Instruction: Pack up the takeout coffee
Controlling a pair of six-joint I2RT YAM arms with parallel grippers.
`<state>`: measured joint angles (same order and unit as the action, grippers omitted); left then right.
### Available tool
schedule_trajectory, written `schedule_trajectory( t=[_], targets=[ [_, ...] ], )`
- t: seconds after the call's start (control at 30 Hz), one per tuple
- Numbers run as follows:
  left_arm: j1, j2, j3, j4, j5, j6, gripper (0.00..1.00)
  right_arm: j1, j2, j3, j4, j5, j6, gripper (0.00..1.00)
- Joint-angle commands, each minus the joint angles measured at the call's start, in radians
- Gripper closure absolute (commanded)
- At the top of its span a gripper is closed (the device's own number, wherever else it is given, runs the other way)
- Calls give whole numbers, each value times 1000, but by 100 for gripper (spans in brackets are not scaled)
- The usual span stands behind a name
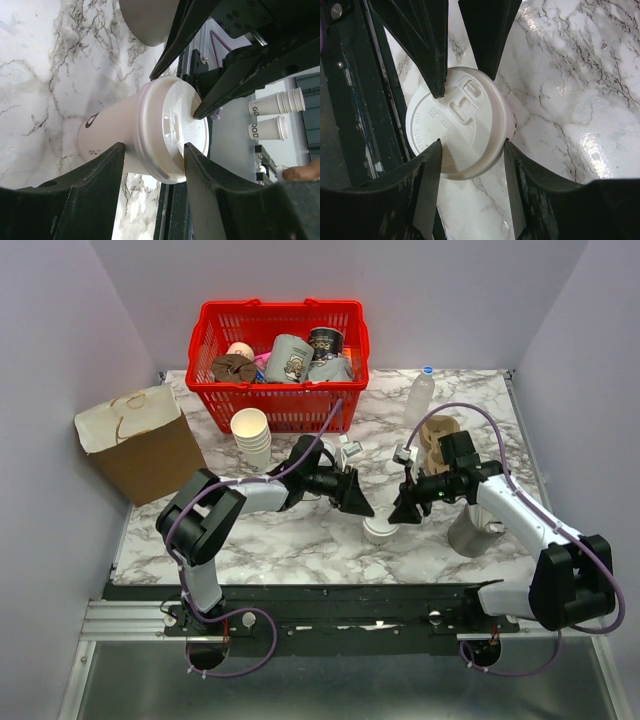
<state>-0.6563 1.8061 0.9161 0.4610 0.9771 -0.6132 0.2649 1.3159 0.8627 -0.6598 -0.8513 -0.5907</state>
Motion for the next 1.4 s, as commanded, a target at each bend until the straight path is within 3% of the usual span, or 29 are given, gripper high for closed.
schedule_trajectory(
  t=[0.0,0.43,0.63,0.83,0.9,1.17,1.37],
  targets=[
    [0,38,10,-30,-5,21,42,-6,107,-56,-124,111,-127,44],
    [44,61,-22,27,-26,-54,43,-16,175,-10,-176,75,-158,45],
    [47,-31,13,74,-15,-39,33,-16,115,41,-161,87,-84,32],
    [49,-73,132,-207,-81,148,28,-18,33,96,-118,135,-8,14],
    [56,-93,151,-292,-92,188,28,-16,28,108,-95,158,20,0],
    [64,-186,279,-592,-129,452,27,-16,11,212,-84,140,38,0],
    [151,-290,374,-839,-163,559,27,6,-50,236,-133,15,-124,0]
  ],
)
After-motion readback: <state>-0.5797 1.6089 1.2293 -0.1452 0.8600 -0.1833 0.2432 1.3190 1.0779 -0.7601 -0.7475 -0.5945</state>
